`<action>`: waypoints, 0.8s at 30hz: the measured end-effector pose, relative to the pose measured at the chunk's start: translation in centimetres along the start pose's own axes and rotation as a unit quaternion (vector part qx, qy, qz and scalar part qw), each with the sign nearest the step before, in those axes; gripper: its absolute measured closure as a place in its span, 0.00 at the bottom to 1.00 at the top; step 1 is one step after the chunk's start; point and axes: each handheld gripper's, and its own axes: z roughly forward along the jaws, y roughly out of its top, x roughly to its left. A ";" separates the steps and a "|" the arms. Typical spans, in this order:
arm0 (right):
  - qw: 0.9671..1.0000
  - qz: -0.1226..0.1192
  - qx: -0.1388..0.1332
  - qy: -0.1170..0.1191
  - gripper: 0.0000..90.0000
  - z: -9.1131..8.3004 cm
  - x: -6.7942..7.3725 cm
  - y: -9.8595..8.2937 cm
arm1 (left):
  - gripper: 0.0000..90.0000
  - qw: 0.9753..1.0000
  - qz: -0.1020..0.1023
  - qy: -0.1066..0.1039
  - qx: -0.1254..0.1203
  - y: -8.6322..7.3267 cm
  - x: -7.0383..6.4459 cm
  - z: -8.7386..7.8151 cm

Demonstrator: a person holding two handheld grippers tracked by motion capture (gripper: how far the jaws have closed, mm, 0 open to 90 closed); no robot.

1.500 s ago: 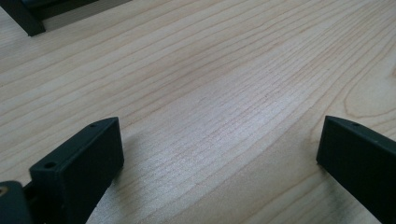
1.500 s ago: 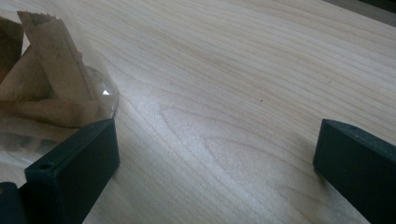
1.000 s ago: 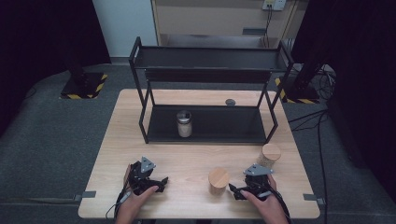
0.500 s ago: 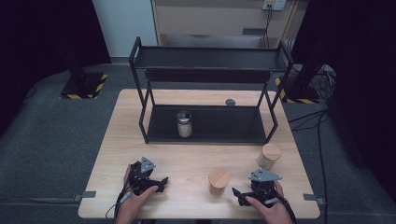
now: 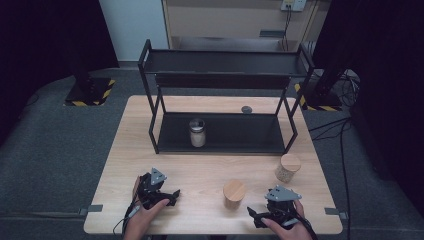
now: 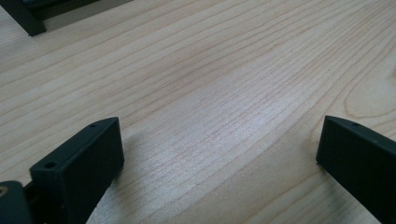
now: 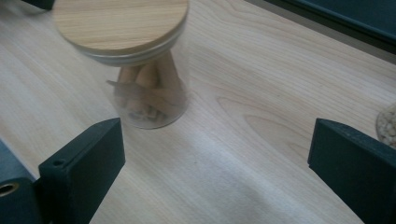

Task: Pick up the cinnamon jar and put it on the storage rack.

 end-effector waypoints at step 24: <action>0.999 -0.025 -0.012 0.037 0.04 0.9 2.0 1.3 | 0.00 1.000 0.000 0.001 0.000 0.0 -0.1 0.0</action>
